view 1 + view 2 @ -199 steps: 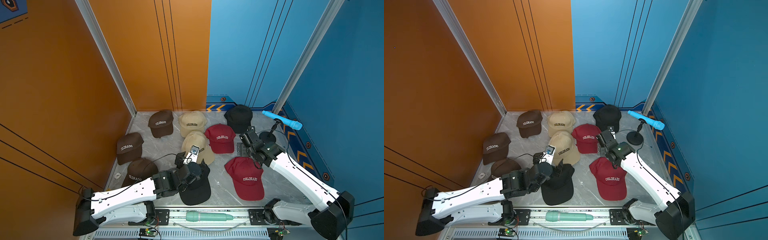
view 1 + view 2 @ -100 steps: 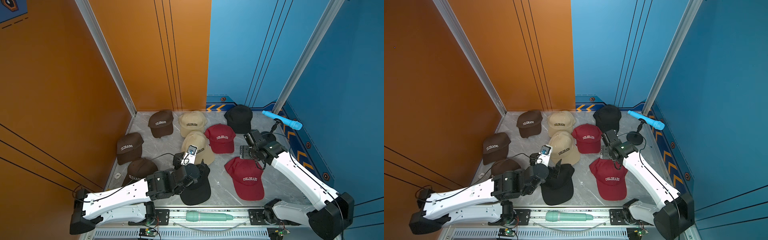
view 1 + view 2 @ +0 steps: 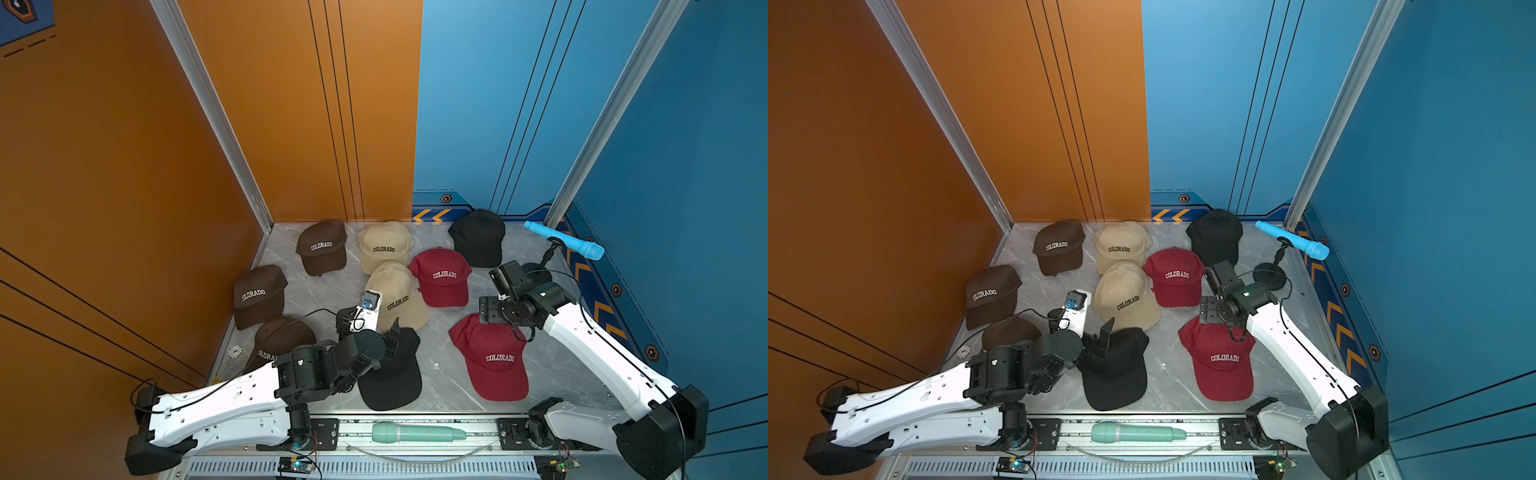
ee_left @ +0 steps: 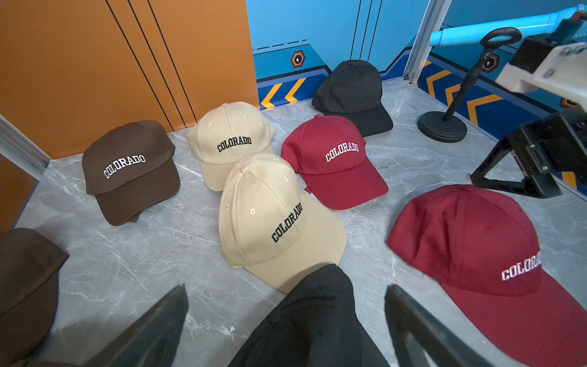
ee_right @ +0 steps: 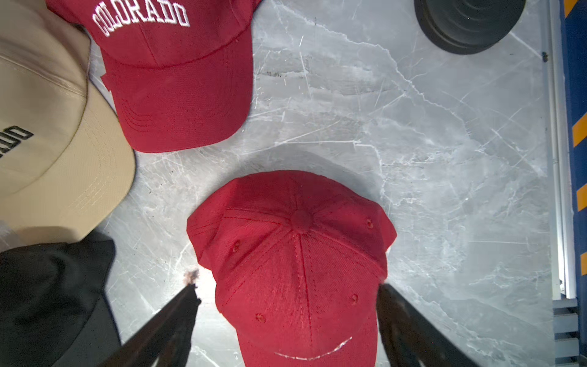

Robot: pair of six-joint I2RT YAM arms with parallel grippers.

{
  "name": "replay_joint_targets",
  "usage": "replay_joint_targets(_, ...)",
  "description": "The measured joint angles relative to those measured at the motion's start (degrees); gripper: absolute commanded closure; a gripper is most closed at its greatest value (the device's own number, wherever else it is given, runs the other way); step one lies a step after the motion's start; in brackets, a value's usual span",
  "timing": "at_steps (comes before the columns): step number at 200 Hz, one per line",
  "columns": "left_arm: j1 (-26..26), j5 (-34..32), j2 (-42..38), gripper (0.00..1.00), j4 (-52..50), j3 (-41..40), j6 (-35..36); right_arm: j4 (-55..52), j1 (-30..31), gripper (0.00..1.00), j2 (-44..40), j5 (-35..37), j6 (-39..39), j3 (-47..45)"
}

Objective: Stack the baseball caps by color
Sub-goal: Pick up the baseball cap from the center of the board.

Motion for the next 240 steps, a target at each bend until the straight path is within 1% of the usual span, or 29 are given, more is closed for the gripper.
replay_joint_targets(31, 1.1, 0.2, -0.2, 0.02, -0.7, -0.2, 0.1, 0.1, -0.6, 0.10, 0.6, -0.5, 0.2, 0.0)
replay_joint_targets(94, 1.4, 0.2, -0.1, 0.02, -1.7, -0.1, 0.0, 0.1, -1.8, 0.09, 0.7, -2.4, 0.1, -0.5)
replay_joint_targets(143, 2.9, 0.3, 2.1, 0.02, -3.0, 2.3, -0.1, 0.1, -4.0, 0.09, 0.6, -4.5, -0.3, -0.5)
replay_joint_targets(189, 4.0, 0.7, 3.0, 0.02, -3.7, 3.1, -0.1, 0.1, -4.1, 0.10, 0.6, -5.8, -0.3, -0.7)
replay_joint_targets(240, 4.1, 1.4, 3.0, 0.02, -4.4, 5.0, -0.4, 0.1, -4.7, 0.09, -0.4, -6.9, -0.5, -0.7)
